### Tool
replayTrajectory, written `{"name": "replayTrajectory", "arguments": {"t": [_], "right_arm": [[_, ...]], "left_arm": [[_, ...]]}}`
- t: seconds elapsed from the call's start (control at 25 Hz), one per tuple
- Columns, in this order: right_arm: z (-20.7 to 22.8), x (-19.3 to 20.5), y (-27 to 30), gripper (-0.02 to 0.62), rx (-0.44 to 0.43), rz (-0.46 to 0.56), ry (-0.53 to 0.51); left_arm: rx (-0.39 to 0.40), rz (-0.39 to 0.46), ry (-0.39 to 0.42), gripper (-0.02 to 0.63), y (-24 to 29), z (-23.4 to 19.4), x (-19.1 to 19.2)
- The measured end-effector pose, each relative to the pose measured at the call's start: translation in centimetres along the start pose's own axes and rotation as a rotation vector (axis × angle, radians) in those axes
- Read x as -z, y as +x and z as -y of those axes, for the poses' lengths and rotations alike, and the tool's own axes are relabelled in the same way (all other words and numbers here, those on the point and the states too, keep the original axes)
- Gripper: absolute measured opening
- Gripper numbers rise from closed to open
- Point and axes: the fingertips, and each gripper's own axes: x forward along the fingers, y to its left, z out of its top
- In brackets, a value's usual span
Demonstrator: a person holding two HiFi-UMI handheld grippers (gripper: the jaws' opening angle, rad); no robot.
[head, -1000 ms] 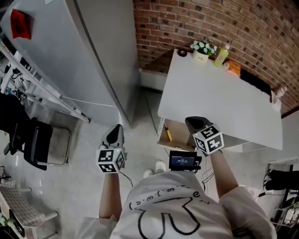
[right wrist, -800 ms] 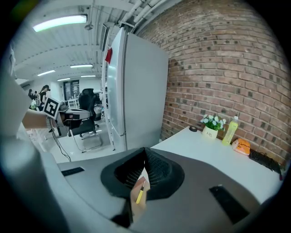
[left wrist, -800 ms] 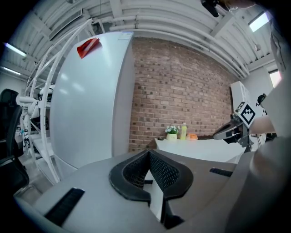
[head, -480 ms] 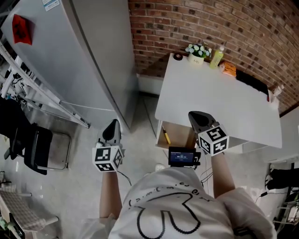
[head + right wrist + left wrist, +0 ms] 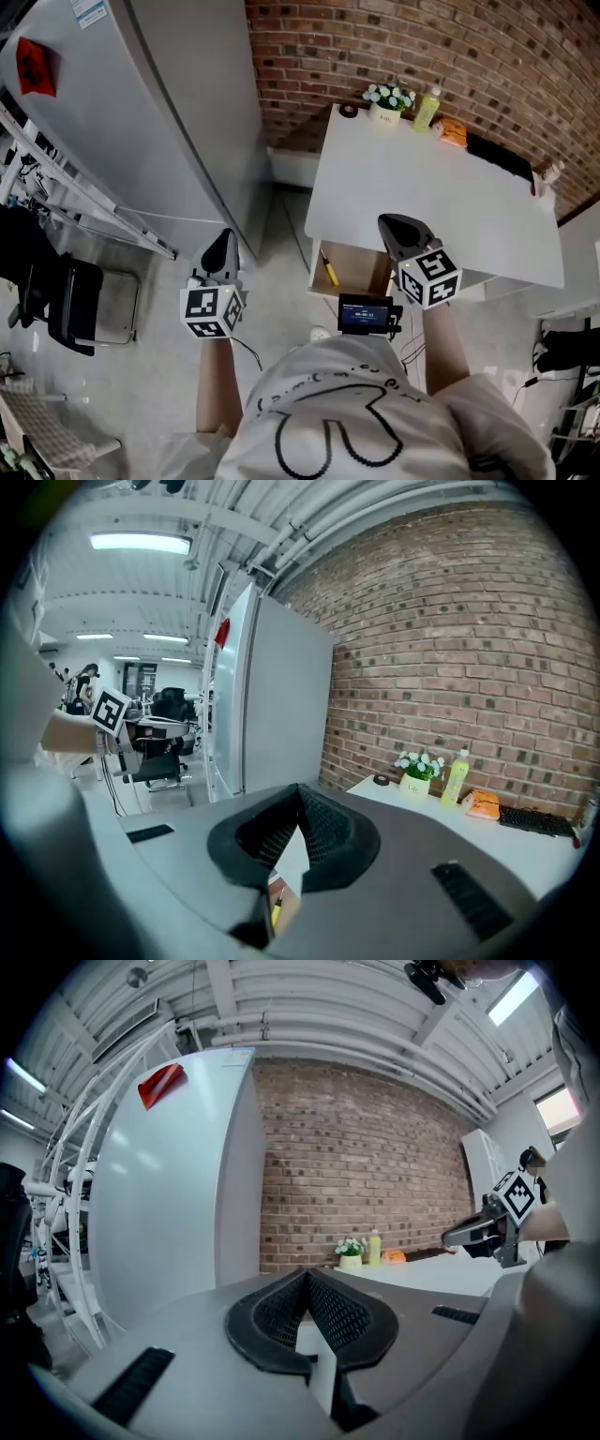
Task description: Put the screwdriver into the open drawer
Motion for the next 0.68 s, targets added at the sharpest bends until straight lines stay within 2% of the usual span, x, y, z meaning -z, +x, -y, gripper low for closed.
{"name": "replayTrajectory", "arguments": {"t": [0.68], "right_arm": [[-0.82,0.32,0.68,0.018,-0.014,-0.018,-0.005]], "left_arm": [[0.011,-0.008,-0.003,0.008,0.35,-0.39,0.07]]}}
